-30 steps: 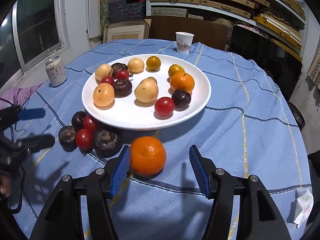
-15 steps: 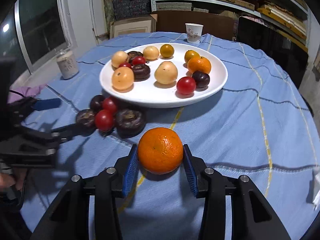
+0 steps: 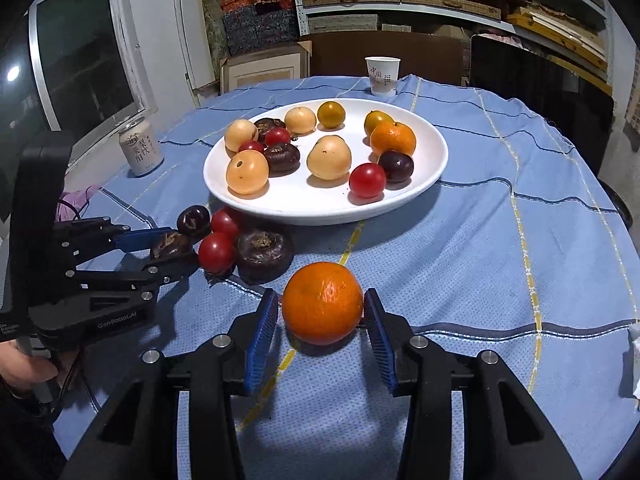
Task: Organize fruits
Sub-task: 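Grasp a dark brown fruit with the left tool while the right tool grasps an orange, then carry the brown fruit and orange onto the plate and release both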
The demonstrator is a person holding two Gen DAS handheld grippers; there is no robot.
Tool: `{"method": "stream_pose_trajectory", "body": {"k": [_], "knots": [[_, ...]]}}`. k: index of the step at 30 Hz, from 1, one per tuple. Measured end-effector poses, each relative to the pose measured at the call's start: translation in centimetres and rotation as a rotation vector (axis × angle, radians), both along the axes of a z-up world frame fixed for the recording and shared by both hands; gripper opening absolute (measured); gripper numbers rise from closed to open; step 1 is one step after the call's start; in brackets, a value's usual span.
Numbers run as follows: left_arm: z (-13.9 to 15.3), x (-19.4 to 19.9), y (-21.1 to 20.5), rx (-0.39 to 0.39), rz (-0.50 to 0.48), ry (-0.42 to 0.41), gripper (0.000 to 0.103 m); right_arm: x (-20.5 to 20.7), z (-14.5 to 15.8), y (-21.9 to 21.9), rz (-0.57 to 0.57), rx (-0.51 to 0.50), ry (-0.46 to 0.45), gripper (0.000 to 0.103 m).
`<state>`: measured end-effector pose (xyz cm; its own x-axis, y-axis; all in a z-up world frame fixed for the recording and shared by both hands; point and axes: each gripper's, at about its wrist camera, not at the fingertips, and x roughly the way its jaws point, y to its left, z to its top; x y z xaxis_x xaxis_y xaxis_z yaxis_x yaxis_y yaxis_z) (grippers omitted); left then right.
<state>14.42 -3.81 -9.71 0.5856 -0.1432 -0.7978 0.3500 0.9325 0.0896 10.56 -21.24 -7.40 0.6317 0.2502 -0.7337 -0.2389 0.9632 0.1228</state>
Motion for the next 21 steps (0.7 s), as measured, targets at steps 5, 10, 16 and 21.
{"method": "stream_pose_trajectory", "body": {"k": [5, 10, 16, 21], "knots": [[0.1, 0.1, 0.3, -0.030, 0.007, 0.008, 0.041, 0.6, -0.4, 0.0, 0.000, 0.000, 0.029, 0.045], [0.2, -0.1, 0.3, -0.039, 0.002, -0.007, 0.041, 1.0, -0.7, 0.7, -0.002, -0.053, 0.046, 0.060], [1.0, -0.5, 1.1, -0.083, 0.009, -0.035, 0.041, 1.9, -1.2, 0.9, -0.024, -0.063, 0.065, 0.044], [2.4, -1.5, 1.4, -0.118, -0.006, -0.050, 0.041, 0.4, 0.4, 0.1, -0.041, -0.030, 0.009, 0.044]]}}
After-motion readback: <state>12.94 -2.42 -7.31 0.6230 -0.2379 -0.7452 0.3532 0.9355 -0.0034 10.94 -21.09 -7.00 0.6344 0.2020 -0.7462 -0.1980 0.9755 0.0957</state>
